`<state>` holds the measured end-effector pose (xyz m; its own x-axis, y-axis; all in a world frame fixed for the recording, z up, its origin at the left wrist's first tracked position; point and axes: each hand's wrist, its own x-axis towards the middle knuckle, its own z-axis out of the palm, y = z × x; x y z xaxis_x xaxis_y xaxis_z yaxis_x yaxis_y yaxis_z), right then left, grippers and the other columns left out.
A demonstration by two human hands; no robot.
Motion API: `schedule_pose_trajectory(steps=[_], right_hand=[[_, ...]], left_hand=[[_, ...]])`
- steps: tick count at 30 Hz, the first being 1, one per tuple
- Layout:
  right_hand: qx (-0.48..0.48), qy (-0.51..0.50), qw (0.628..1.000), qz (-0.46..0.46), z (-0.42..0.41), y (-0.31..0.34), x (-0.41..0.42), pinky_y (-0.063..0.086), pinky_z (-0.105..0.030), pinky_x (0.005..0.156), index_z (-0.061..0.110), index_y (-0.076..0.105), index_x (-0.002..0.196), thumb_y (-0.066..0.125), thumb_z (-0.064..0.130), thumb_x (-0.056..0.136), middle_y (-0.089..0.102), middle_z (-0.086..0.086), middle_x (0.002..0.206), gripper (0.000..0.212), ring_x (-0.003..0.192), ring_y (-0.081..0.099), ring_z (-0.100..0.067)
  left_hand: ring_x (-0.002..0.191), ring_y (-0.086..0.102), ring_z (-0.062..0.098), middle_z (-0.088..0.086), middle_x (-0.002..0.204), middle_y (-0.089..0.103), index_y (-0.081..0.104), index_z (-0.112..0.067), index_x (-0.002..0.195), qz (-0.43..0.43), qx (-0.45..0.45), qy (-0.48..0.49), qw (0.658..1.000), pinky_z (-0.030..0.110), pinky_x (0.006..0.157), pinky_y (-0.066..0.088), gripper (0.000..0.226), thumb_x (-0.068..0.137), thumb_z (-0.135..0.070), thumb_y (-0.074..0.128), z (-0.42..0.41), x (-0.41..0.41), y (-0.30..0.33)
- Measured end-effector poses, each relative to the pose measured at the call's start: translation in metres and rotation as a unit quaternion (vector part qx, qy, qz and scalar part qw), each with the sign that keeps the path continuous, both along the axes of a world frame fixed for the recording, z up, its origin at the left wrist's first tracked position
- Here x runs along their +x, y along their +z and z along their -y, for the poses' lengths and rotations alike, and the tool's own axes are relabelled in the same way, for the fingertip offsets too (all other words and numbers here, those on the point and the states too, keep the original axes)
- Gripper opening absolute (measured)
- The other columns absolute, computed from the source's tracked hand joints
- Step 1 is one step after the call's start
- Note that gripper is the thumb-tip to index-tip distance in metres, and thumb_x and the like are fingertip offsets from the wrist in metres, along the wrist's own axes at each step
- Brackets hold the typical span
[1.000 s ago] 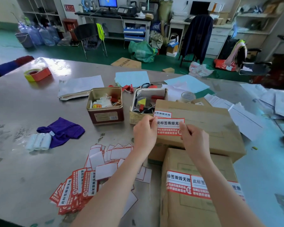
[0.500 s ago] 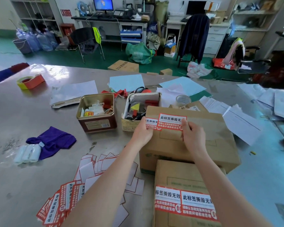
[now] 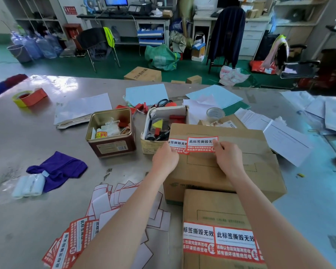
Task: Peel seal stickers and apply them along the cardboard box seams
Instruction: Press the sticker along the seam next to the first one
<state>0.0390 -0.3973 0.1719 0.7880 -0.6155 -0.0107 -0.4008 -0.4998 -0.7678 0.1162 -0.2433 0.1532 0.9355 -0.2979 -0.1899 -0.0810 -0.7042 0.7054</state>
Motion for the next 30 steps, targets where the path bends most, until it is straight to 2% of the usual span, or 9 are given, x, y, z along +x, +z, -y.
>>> schedule_pose_trajectory(steps=[2,3,5,8,14,18,23,27,30], right_hand=[[-0.004,0.004,1.000,-0.001,-0.001,0.001,0.000,0.025,-0.030,0.047,0.004,0.044,0.062,0.039,0.031,0.099,0.044,-0.003,0.055,0.046,0.051,0.036,-0.017],[-0.006,0.004,1.000,-0.003,-0.001,0.002,0.000,0.025,-0.030,0.047,0.004,0.045,0.063,0.039,0.031,0.099,0.043,-0.003,0.055,0.046,0.052,0.035,-0.017],[-0.006,0.006,1.000,-0.004,-0.001,0.002,-0.001,0.025,-0.030,0.047,0.004,0.044,0.063,0.039,0.030,0.099,0.043,-0.003,0.055,0.045,0.053,0.036,-0.018],[0.000,0.009,1.000,-0.004,-0.002,0.002,-0.002,0.025,-0.030,0.048,0.006,0.042,0.061,0.039,0.030,0.100,0.043,-0.003,0.055,0.045,0.053,0.036,-0.018],[-0.008,0.019,1.000,-0.014,-0.001,-0.001,-0.001,0.027,-0.030,0.049,0.005,0.045,0.064,0.039,0.031,0.099,0.046,-0.004,0.057,0.044,0.053,0.038,-0.019],[-0.019,0.024,0.999,-0.024,0.001,-0.002,0.001,0.028,-0.030,0.050,0.003,0.049,0.066,0.039,0.031,0.099,0.051,-0.008,0.062,0.044,0.055,0.040,-0.019],[-0.013,0.020,1.000,-0.019,0.003,-0.004,0.001,0.034,-0.031,0.056,-0.008,0.055,0.071,0.041,0.031,0.098,0.054,-0.016,0.064,0.050,0.058,0.044,-0.025],[-0.003,0.015,1.000,-0.016,0.003,-0.005,0.001,0.035,-0.031,0.056,-0.005,0.053,0.067,0.041,0.032,0.097,0.054,-0.015,0.063,0.049,0.056,0.043,-0.023],[0.000,0.016,1.000,-0.009,0.002,-0.004,0.000,0.035,-0.030,0.055,-0.002,0.049,0.063,0.042,0.032,0.097,0.051,-0.015,0.059,0.048,0.053,0.042,-0.023]], left_hand=[[0.114,0.050,0.027,0.013,0.127,0.053,0.042,-0.009,0.125,0.055,0.056,-0.004,0.997,0.044,0.095,0.045,0.032,0.094,-0.017,0.040,0.003,-0.001,0.000],[0.126,0.042,0.030,0.015,0.137,0.044,0.035,-0.007,0.133,0.097,0.079,-0.017,0.992,0.046,0.103,0.039,0.042,0.093,-0.016,0.043,0.005,-0.004,0.001],[0.140,0.025,0.028,0.013,0.149,0.030,0.024,-0.005,0.143,0.178,0.091,-0.057,0.978,0.042,0.114,0.026,0.055,0.093,-0.014,0.047,0.007,-0.012,0.006],[0.138,0.030,0.022,0.008,0.146,0.037,0.032,-0.006,0.140,0.242,0.071,-0.131,0.959,0.034,0.113,0.021,0.049,0.093,-0.008,0.044,0.008,-0.019,0.011],[0.141,0.025,0.016,0.005,0.150,0.036,0.034,-0.008,0.143,0.265,0.081,-0.202,0.939,0.029,0.116,0.011,0.050,0.093,-0.002,0.036,0.007,-0.023,0.004],[0.141,0.025,0.017,0.006,0.150,0.036,0.039,-0.007,0.140,0.285,0.083,-0.219,0.930,0.030,0.116,0.011,0.051,0.090,0.000,0.035,0.005,-0.026,0.002],[0.139,0.031,0.020,0.009,0.145,0.043,0.047,-0.004,0.135,0.303,0.072,-0.229,0.922,0.031,0.115,0.016,0.052,0.084,0.005,0.038,0.004,-0.028,0.000],[0.128,0.048,0.025,0.012,0.131,0.057,0.059,-0.001,0.123,0.316,0.067,-0.219,0.921,0.035,0.110,0.029,0.049,0.078,0.004,0.041,0.001,-0.034,-0.003],[0.111,0.062,0.026,0.010,0.112,0.069,0.069,-0.002,0.107,0.349,0.057,-0.203,0.913,0.036,0.098,0.043,0.045,0.069,0.004,0.045,-0.001,-0.036,-0.006]])
